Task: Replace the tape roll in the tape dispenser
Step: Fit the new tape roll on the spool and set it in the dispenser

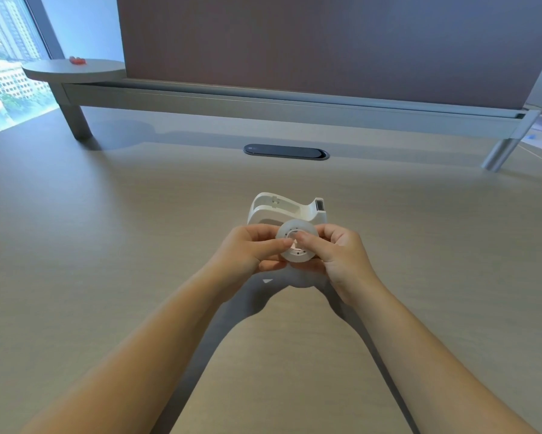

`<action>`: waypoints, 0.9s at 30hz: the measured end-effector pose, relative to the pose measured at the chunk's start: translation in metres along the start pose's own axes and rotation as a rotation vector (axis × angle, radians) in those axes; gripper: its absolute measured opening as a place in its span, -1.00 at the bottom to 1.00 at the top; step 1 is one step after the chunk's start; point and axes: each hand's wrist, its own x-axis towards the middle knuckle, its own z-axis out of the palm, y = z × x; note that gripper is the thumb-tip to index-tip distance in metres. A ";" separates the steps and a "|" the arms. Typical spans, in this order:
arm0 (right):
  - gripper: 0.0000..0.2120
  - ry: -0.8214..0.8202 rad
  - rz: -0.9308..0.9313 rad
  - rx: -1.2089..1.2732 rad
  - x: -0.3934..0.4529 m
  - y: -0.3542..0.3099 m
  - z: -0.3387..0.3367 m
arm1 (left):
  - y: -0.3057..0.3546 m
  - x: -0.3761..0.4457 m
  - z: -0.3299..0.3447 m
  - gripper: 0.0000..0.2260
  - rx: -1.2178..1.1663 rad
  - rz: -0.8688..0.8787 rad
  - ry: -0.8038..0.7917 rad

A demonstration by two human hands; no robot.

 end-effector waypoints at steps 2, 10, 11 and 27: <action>-0.95 -0.005 -0.001 0.018 0.000 -0.001 0.001 | 0.000 0.000 0.000 -0.91 -0.029 0.012 0.027; -0.93 -0.025 -0.071 -0.032 -0.002 -0.003 0.001 | 0.002 -0.001 0.002 -0.85 0.024 0.074 0.020; -0.93 -0.039 -0.078 -0.049 -0.002 -0.003 0.001 | 0.002 -0.002 0.002 -0.85 0.031 0.078 0.020; -0.87 -0.008 -0.051 -0.176 0.001 -0.004 0.000 | -0.002 -0.001 0.006 -0.86 0.288 0.127 0.027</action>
